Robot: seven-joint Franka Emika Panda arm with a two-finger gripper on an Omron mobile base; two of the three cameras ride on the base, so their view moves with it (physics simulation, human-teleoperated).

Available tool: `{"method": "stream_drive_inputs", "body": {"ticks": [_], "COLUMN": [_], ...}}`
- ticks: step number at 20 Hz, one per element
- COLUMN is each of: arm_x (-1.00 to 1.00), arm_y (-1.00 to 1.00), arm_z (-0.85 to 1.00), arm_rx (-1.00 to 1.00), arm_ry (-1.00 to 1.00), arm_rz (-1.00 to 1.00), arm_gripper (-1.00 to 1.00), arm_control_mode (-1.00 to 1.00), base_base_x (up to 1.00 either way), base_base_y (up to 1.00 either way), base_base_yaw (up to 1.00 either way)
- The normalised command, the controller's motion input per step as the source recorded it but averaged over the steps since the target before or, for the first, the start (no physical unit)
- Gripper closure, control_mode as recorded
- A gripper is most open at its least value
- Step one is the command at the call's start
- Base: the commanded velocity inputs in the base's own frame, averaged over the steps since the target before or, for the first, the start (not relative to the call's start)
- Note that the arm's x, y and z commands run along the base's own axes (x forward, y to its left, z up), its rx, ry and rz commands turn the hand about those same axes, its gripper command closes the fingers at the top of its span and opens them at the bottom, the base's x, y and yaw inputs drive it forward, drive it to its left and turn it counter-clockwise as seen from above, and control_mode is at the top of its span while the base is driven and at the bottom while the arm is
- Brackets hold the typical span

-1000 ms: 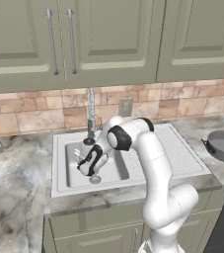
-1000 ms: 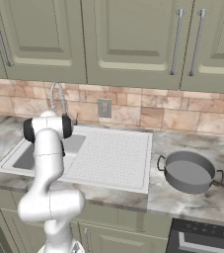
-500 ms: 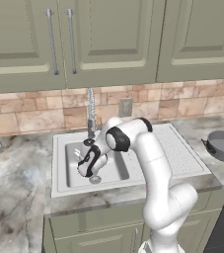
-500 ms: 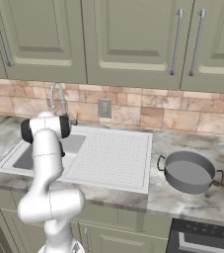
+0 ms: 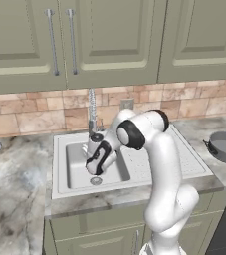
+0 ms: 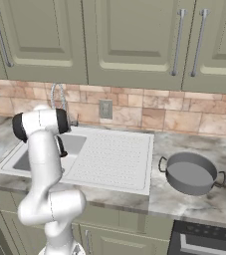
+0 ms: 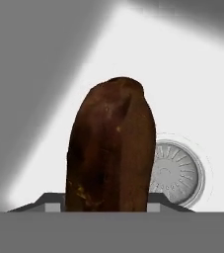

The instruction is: Dump the sweet potato from the pot into the sink. Then turn on the water and wash the sweet potato. Then turn off the water and put the sweet potato back in the pot.

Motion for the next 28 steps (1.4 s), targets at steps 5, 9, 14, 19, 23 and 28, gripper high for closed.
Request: {"method": "stream_drive_inputs", "body": {"ticks": [5, 9, 14, 19, 23, 28], "arm_x": [-0.43, -0.57, -0.67, -0.42, -0.14, 0.00], "arm_y": [-0.17, 0.00, 0.02, 0.00, 0.02, 0.05], "arm_z": [0.79, 0.40, 0.25, 0.63, 0.95, 0.88], "arm_rx": [-0.03, 0.00, 0.00, 0.00, 0.00, 0.00], "arm_ry": [-0.05, -0.01, 0.00, 0.00, -0.04, -0.01], "arm_rz": [-0.08, -0.05, -0.03, -0.04, -0.04, -0.04], "arm_gripper": [1.00, 1.00, 1.00, 1.00, 1.00, 1.00], "arm_control_mode": [-1.00, -1.00, -1.00, -1.00, -1.00, -1.00], "base_base_x": [0.00, 0.00, 0.00, 0.00, 0.00, 0.00], "base_base_y": [0.00, 0.00, 0.00, 0.00, 0.00, 0.00], "base_base_yaw": [0.00, 0.00, 0.00, 0.00, 0.00, 0.00]}}
